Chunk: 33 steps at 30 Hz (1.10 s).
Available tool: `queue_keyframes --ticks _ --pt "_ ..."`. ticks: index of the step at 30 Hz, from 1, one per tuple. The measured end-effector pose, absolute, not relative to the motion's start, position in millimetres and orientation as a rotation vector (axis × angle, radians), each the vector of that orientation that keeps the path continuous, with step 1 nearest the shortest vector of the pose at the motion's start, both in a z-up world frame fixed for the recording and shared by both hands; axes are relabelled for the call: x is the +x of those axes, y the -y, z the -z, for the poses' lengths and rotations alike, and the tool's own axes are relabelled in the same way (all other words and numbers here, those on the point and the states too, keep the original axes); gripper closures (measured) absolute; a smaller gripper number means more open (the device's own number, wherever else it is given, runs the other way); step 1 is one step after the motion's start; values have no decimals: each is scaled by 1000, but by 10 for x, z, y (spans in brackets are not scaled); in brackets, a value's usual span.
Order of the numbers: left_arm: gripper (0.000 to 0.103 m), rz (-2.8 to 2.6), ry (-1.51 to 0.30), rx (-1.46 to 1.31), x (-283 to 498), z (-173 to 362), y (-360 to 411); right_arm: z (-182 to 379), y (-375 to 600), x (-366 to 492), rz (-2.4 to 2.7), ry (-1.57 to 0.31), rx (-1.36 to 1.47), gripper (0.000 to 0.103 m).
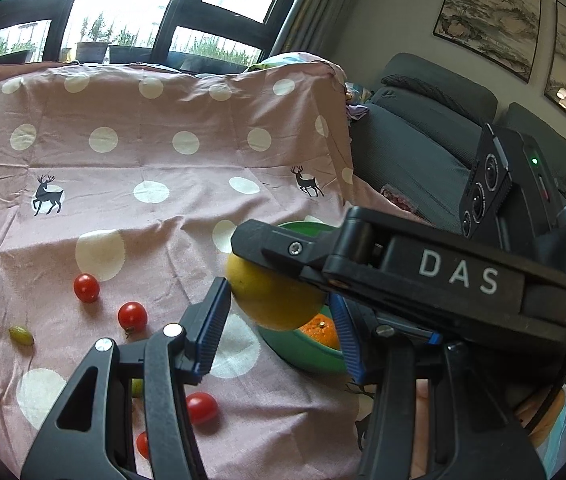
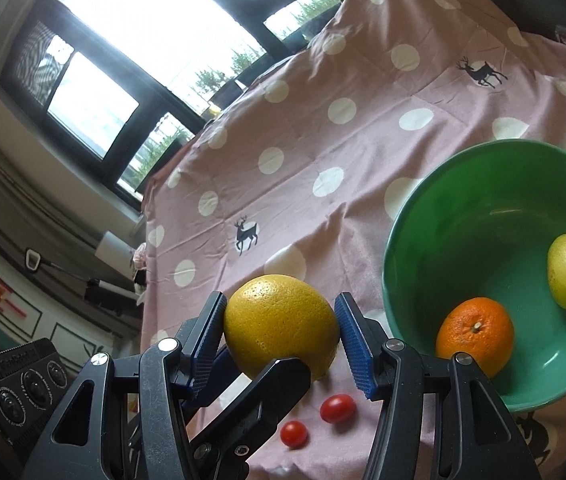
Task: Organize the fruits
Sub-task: 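Lift the lemon with the right gripper and carry it over the green bowl, then lower the lemon into the bowl and open the right gripper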
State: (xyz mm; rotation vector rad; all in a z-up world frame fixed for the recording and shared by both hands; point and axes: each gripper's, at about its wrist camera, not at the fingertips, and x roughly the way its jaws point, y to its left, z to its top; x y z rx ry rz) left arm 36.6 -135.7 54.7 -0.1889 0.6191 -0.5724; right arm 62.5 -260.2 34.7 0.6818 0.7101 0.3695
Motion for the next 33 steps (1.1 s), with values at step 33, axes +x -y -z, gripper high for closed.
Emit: queue_keyframes --ticks 33 --pt "53 815 -726 -135 659 -301 2152 -58 3439 509 -115 -712 814 45"
